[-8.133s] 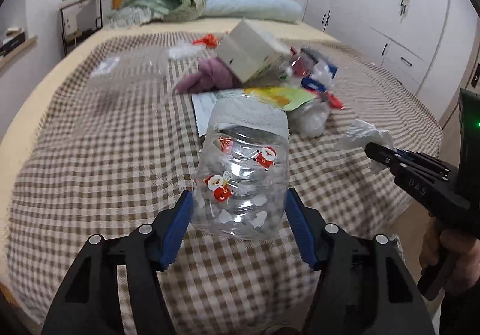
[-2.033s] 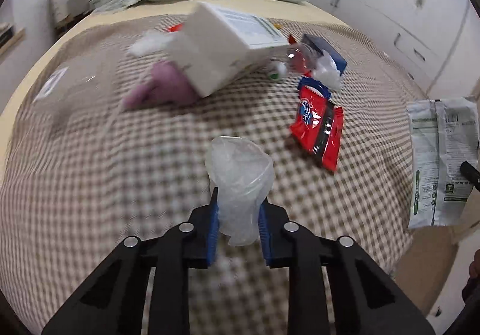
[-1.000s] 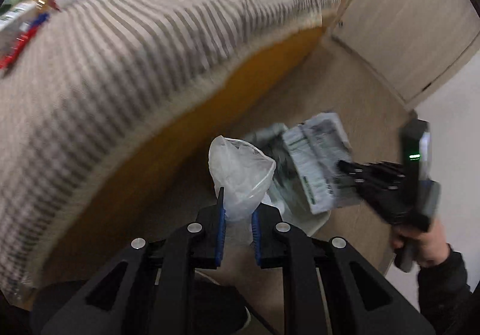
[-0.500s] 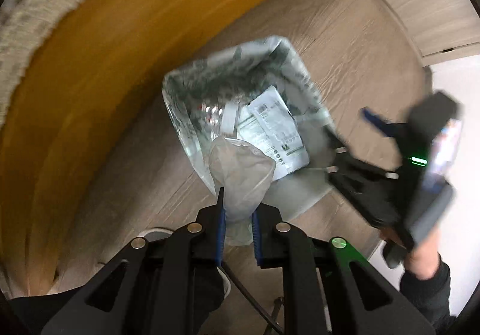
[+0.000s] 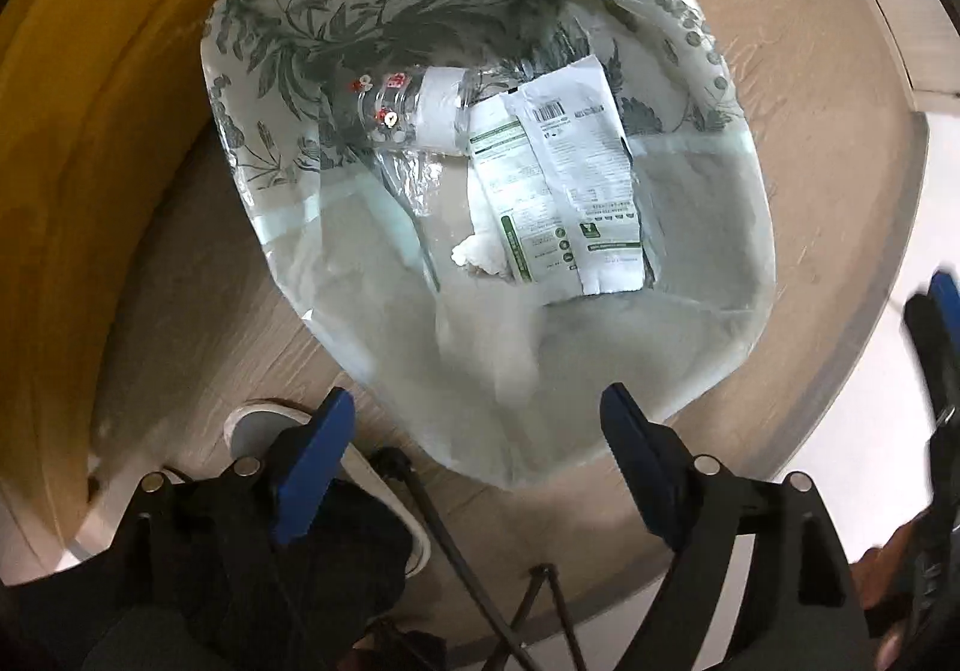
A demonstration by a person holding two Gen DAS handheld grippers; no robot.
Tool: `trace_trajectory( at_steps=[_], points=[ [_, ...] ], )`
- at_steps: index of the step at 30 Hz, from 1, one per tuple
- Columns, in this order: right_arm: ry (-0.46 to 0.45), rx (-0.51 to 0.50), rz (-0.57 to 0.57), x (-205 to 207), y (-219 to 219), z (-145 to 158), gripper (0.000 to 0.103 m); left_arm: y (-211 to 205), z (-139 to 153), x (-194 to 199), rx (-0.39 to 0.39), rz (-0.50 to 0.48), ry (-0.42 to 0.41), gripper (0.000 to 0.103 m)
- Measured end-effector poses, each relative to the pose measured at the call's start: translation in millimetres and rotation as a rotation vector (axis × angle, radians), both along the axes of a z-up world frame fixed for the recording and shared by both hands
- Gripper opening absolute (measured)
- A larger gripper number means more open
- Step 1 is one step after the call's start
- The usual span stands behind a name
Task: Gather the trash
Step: 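Carry both items to the wastebasket and release them inside, then move both tools back over the bed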
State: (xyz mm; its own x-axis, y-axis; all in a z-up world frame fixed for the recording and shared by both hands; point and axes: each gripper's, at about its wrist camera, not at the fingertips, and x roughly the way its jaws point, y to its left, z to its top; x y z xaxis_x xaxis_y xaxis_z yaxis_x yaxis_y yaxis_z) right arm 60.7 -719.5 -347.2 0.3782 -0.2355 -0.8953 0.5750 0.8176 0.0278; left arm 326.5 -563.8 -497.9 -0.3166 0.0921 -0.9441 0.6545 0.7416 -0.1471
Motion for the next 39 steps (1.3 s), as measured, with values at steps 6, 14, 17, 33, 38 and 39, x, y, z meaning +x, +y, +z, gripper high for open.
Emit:
trace_trajectory(
  at_steps=[6,14,17,33,38,39],
  points=[
    [0.049,0.073,-0.010,-12,6,-20,0.063,10,6,4,0.054,-0.001,-0.052,0.081],
    [0.112,0.090,-0.005,-19,10,-24,0.063,15,31,13,0.081,-0.073,-0.134,0.081],
    [0.117,0.065,-0.015,-20,9,-9,0.063,15,53,14,0.019,-0.085,-0.174,0.082],
    [-0.061,-0.232,0.122,32,75,171,0.068,126,324,70,-0.466,0.110,-0.527,0.082],
    [-0.250,-0.268,0.165,52,117,249,0.077,218,402,76,-0.574,0.242,-0.668,0.086],
    [-0.287,-0.276,0.177,56,127,263,0.077,235,413,76,-0.590,0.267,-0.690,0.087]
  ],
)
